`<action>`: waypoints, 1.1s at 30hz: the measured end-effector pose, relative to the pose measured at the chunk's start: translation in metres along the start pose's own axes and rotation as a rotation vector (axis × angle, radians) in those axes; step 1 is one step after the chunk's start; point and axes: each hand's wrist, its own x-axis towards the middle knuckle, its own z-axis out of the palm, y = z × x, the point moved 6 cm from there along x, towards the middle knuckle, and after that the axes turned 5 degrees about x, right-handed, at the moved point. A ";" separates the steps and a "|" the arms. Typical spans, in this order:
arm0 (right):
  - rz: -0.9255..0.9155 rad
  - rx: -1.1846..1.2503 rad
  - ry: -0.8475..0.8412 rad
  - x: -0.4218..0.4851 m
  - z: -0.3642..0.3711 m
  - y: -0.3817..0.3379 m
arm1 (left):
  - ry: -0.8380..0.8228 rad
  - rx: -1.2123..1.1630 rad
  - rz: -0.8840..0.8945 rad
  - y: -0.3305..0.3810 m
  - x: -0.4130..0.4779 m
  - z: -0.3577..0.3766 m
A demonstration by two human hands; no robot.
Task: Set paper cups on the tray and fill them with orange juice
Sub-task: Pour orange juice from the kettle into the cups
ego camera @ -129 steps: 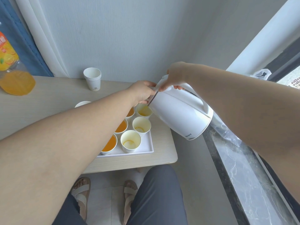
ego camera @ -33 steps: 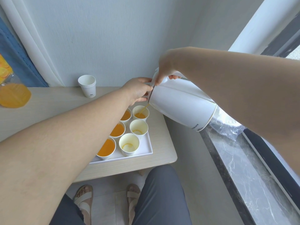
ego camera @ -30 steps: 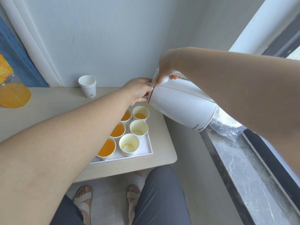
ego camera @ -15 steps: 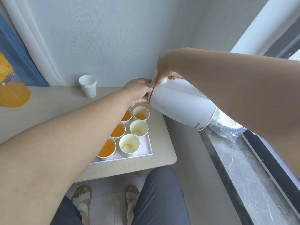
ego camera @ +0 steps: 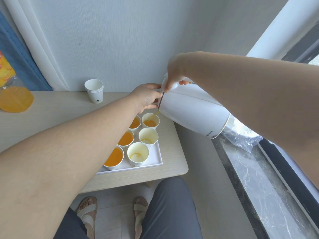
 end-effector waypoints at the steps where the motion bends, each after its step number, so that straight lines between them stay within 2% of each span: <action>1: 0.001 -0.001 0.002 0.000 0.000 0.000 | 0.001 -0.001 -0.001 0.000 0.000 0.000; 33: -0.010 -0.073 0.053 -0.006 -0.012 -0.012 | 0.023 -0.053 0.012 0.002 -0.007 -0.007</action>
